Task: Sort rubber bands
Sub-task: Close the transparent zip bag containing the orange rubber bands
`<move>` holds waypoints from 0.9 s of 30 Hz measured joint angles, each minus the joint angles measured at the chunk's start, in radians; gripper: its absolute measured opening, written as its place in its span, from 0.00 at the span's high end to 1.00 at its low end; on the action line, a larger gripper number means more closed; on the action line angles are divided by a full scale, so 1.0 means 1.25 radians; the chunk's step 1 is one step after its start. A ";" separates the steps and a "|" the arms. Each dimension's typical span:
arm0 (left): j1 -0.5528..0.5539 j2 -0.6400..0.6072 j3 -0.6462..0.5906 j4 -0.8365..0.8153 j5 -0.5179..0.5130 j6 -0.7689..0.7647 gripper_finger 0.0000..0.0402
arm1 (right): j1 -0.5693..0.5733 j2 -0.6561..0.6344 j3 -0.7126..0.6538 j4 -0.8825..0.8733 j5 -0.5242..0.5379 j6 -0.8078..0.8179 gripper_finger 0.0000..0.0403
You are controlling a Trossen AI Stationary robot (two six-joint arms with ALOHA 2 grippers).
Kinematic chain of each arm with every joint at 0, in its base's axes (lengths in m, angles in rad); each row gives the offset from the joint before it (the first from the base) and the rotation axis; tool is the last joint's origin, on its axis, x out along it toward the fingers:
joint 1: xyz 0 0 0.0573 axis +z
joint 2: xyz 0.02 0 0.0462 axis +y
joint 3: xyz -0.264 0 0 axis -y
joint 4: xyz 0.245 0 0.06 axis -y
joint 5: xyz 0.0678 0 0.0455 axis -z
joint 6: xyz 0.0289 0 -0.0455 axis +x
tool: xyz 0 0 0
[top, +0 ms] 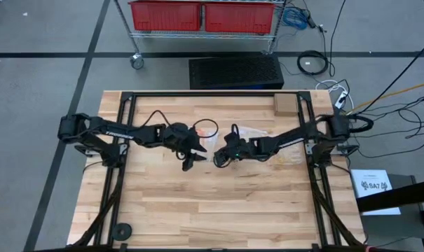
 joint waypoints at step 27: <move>0.239 -0.001 -0.002 0.134 0.546 0.050 0.55 | -0.054 0.183 0.113 0.062 0.100 -0.275 0.98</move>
